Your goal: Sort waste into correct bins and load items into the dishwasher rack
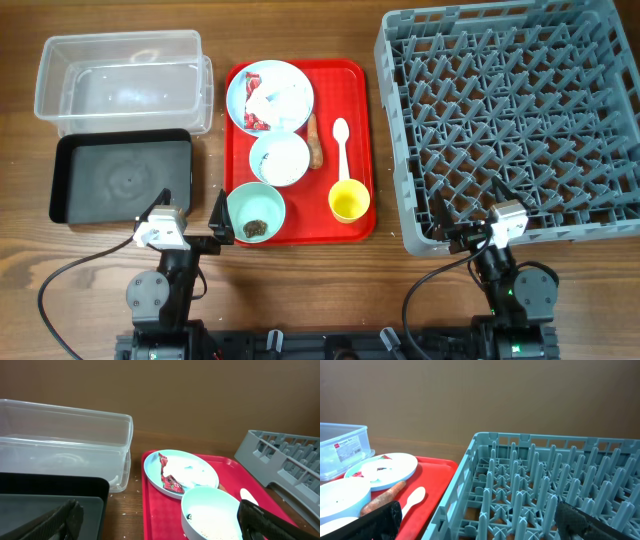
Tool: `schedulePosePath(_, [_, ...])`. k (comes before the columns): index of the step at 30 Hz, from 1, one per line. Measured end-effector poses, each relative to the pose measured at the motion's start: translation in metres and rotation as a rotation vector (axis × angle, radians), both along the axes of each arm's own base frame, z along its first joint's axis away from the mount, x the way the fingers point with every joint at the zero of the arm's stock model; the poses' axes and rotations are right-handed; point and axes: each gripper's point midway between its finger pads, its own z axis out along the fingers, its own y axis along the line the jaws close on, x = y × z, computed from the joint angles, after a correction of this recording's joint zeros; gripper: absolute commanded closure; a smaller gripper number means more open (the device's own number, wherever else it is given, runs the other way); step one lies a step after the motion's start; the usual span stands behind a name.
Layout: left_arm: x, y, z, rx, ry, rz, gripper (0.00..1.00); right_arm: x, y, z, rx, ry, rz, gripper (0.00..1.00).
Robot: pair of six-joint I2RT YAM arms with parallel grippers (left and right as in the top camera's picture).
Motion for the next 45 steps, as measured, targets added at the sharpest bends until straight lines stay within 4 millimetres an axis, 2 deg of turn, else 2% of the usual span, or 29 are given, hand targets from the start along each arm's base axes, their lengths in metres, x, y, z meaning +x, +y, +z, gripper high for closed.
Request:
schedulePosePath(35, [0.000, 0.000, 0.000, 0.000, 0.000, 0.000, 0.00, 0.000, 0.000, 0.002, 0.000, -0.010, 0.000, 0.00])
schedulePosePath(40, [0.000, 0.000, 0.000, 0.000, 0.000, 0.000, 0.00, 0.000, 0.000, 0.014, 0.002, -0.056, 0.000, 0.00])
schedulePosePath(43, [0.000, 0.000, 0.003, 0.000, -0.011, 0.000, 0.00, -0.002, 0.000, 0.030, 0.004, -0.124, 0.000, 0.00])
schedulePosePath(45, [0.001, -0.001, 0.019, -0.010, -0.078, -0.004, 0.00, -0.005, 0.000, 0.050, 0.007, -0.209, 0.000, 0.00])
